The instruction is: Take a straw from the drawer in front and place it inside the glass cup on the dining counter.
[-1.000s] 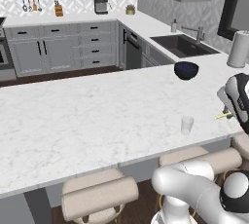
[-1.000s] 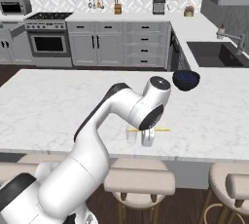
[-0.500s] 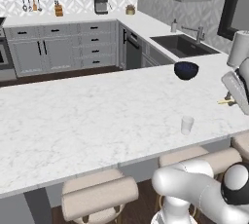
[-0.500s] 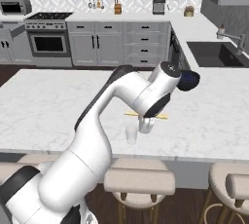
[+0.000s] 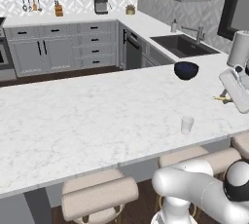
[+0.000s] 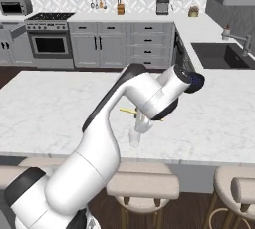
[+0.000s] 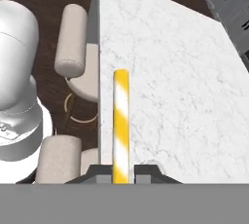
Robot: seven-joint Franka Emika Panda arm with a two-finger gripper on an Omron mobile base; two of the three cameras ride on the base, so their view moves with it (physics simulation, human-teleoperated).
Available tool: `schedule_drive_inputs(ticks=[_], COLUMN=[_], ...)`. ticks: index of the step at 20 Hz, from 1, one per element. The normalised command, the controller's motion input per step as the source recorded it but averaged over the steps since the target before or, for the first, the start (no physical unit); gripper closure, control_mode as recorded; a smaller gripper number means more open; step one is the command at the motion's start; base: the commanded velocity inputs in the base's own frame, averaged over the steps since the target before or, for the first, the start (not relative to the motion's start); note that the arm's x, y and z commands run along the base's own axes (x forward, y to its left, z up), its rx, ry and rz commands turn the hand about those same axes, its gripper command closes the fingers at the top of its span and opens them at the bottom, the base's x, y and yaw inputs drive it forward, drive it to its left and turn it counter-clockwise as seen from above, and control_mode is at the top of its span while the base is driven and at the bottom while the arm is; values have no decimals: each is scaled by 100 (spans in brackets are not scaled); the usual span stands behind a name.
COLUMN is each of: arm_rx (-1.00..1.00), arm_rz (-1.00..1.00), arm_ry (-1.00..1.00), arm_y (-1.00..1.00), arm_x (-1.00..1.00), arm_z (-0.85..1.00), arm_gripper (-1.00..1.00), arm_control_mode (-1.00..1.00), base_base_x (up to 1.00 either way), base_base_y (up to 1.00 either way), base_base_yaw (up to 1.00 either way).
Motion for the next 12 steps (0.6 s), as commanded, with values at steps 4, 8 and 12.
schedule_drive_inputs(ticks=[4,8,12], arm_rx=[13,20,28], arm_rz=[0,7,4], arm_ry=[-5,-3,0], arm_y=[18,0,10], arm_x=[0,0,1], arm_z=[1,-5,-7], arm_gripper=[100,100,100], arm_control_mode=[-100,-100,-100], base_base_x=[0,0,0], base_base_y=[0,0,0], base_base_yaw=[0,0,0])
